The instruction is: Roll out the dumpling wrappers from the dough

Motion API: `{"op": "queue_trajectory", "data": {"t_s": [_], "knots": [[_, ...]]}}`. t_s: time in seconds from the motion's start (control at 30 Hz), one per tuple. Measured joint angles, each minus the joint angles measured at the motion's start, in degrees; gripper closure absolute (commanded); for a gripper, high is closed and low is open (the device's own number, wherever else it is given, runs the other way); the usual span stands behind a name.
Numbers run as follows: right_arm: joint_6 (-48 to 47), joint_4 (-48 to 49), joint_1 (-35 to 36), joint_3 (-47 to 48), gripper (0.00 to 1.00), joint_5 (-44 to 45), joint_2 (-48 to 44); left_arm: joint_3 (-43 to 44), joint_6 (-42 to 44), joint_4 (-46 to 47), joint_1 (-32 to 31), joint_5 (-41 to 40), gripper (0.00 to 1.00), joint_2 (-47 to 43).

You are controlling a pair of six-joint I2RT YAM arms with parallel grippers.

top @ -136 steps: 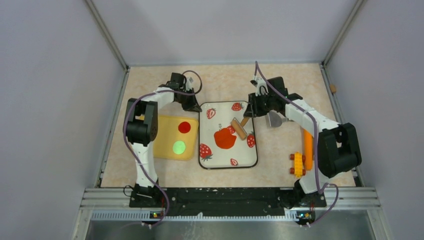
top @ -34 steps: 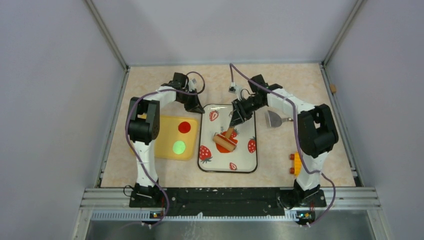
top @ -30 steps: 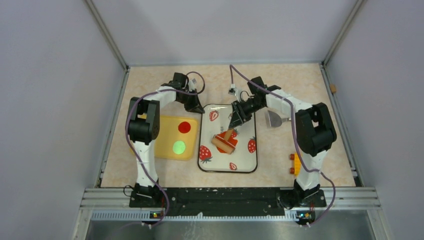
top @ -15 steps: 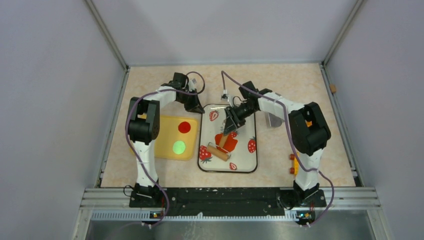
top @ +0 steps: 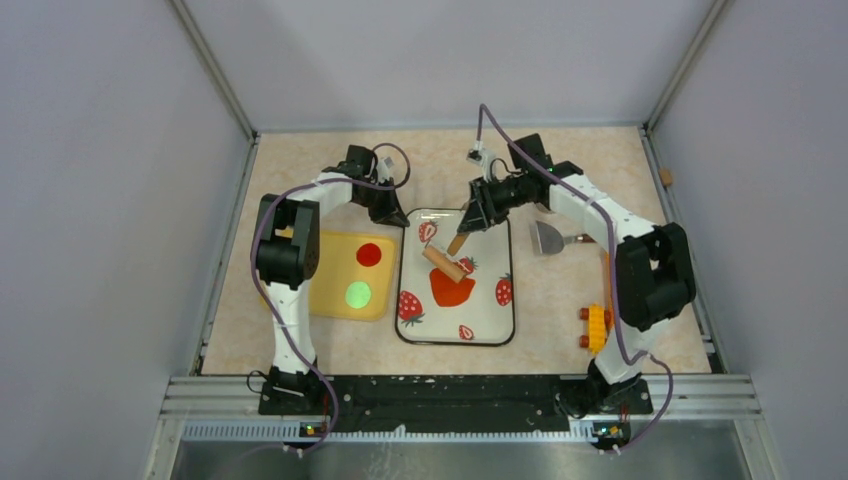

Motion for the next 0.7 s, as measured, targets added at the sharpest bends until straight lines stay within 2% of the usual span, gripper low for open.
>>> {"op": "queue_trajectory", "data": {"t_s": [0.2,0.4,0.7], "knots": [[2.1,1.6,-2.9,-2.2,1.0,2.4,3.9,0.0,0.0,0.0,0.0,0.0,1.0,0.0],[5.7,4.3,-2.6,-5.1,1.0,3.5,7.6,0.0,0.0,0.1,0.0,0.0,1.0,0.0],[9.9,8.7,0.1,-8.6,1.0,3.1,7.7,0.0,0.0,0.1,0.0,-0.1,1.0,0.0]]}}
